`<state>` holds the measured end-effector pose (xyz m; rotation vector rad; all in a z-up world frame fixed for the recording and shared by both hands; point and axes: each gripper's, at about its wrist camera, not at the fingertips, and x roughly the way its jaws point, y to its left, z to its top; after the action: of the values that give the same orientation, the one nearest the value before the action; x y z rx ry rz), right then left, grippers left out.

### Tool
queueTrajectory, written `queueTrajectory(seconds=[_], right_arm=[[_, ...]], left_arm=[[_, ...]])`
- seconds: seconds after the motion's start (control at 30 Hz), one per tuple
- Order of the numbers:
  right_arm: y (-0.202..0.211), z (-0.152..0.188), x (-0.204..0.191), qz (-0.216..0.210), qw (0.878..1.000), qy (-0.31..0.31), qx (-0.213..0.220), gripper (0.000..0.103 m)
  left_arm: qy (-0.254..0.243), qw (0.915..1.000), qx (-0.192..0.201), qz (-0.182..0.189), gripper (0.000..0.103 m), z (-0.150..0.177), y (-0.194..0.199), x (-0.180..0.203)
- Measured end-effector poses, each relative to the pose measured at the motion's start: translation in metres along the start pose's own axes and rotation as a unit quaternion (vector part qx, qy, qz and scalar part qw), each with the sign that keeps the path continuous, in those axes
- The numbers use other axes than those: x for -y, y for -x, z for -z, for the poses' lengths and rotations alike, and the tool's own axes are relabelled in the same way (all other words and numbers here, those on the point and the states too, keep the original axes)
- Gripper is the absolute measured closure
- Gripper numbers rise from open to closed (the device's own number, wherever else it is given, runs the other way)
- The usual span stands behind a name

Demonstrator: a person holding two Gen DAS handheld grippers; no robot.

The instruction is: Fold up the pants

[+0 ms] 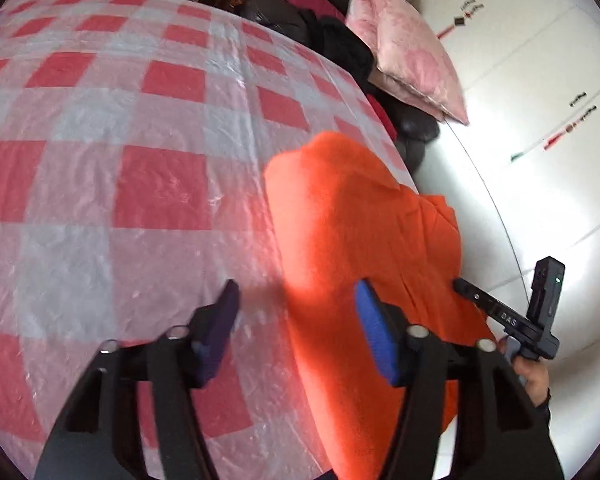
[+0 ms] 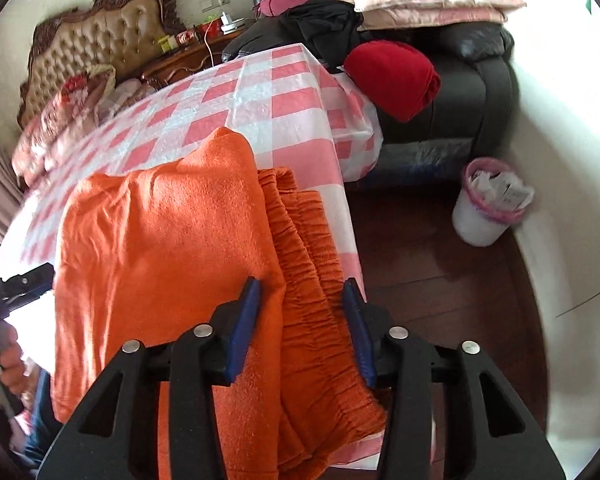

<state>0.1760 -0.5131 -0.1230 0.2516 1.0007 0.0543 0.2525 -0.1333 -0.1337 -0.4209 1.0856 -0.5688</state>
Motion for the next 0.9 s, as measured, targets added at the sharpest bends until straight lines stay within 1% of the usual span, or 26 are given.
queueTrajectory(seconds=[0.03, 0.07, 0.1, 0.2, 0.27, 0.43, 0.5, 0.53, 0.57, 0.6, 0.63, 0.67, 0.7, 0.73, 0.77, 0.8, 0.83, 0.87, 0.9], right_arm=[[0.0, 0.001, 0.002, -0.007, 1.0, -0.007, 0.002, 0.062], [0.0, 0.001, 0.003, -0.009, 1.0, -0.012, 0.004, 0.062], [-0.001, 0.001, 0.003, -0.01, 1.0, -0.015, 0.007, 0.063], [-0.002, -0.001, 0.001, -0.007, 1.0, -0.02, 0.013, 0.065], [-0.006, -0.005, 0.001, -0.012, 0.999, -0.029, 0.018, 0.066], [-0.025, -0.03, -0.006, -0.014, 0.999, -0.034, 0.033, 0.067], [-0.031, -0.038, -0.008, -0.011, 0.999, -0.037, 0.031, 0.066], [-0.031, -0.04, -0.009, -0.007, 0.999, -0.035, 0.031, 0.066], [-0.029, -0.04, -0.011, 0.0, 0.999, -0.03, 0.031, 0.066], [-0.025, -0.039, -0.014, 0.013, 0.999, -0.025, 0.034, 0.065], [-0.018, -0.037, -0.018, 0.033, 0.998, -0.018, 0.041, 0.061], [-0.004, -0.035, -0.026, 0.067, 0.996, -0.006, 0.057, 0.059], [0.007, -0.033, -0.034, 0.087, 0.993, 0.009, 0.075, 0.052], [0.024, -0.029, -0.048, 0.101, 0.989, 0.03, 0.106, 0.045], [0.032, -0.025, -0.056, 0.106, 0.986, 0.04, 0.123, 0.035], [0.037, -0.019, -0.066, 0.11, 0.983, 0.051, 0.135, 0.034], [0.038, -0.01, -0.081, 0.119, 0.98, 0.074, 0.139, 0.034], [0.037, -0.005, -0.088, 0.131, 0.977, 0.089, 0.142, 0.034], [0.034, 0.002, -0.095, 0.145, 0.973, 0.101, 0.147, 0.034]], left_arm=[[0.006, 0.9998, -0.016, 0.008, 0.072, -0.005, -0.009, -0.002], [0.004, 0.9997, -0.02, 0.011, 0.079, -0.008, -0.012, -0.002], [-0.005, 0.9997, -0.021, 0.013, 0.082, -0.012, -0.017, -0.001], [-0.019, 0.9997, -0.016, 0.004, 0.086, -0.028, -0.025, 0.003], [-0.02, 0.9997, -0.008, -0.006, 0.088, -0.049, -0.032, 0.003], [-0.019, 0.9994, -0.005, -0.03, 0.088, -0.081, -0.042, -0.001], [-0.017, 0.9988, -0.005, -0.046, 0.08, -0.082, -0.041, 0.001], [-0.009, 0.9988, 0.0, -0.049, 0.062, -0.077, -0.033, -0.002], [-0.006, 0.9981, 0.022, -0.057, 0.046, -0.072, -0.022, -0.001], [-0.012, 0.9968, 0.04, -0.068, 0.046, -0.067, -0.014, 0.001], [-0.031, 0.9928, 0.069, -0.093, 0.048, -0.058, -0.002, 0.007], [-0.055, 0.9865, 0.098, -0.119, 0.05, -0.047, 0.009, 0.017], [-0.083, 0.9815, 0.115, -0.129, 0.053, -0.035, 0.015, 0.031], [-0.111, 0.9792, 0.114, -0.126, 0.058, -0.025, 0.014, 0.044], [-0.147, 0.9742, 0.115, -0.127, 0.061, -0.013, 0.011, 0.06], [-0.177, 0.9675, 0.121, -0.133, 0.062, -0.001, 0.009, 0.074], [-0.199, 0.9624, 0.126, -0.135, 0.067, 0.007, 0.005, 0.085], [-0.222, 0.9577, 0.12, -0.139, 0.07, 0.017, -0.003, 0.097], [-0.229, 0.956, 0.112, -0.144, 0.071, 0.022, -0.008, 0.101]])
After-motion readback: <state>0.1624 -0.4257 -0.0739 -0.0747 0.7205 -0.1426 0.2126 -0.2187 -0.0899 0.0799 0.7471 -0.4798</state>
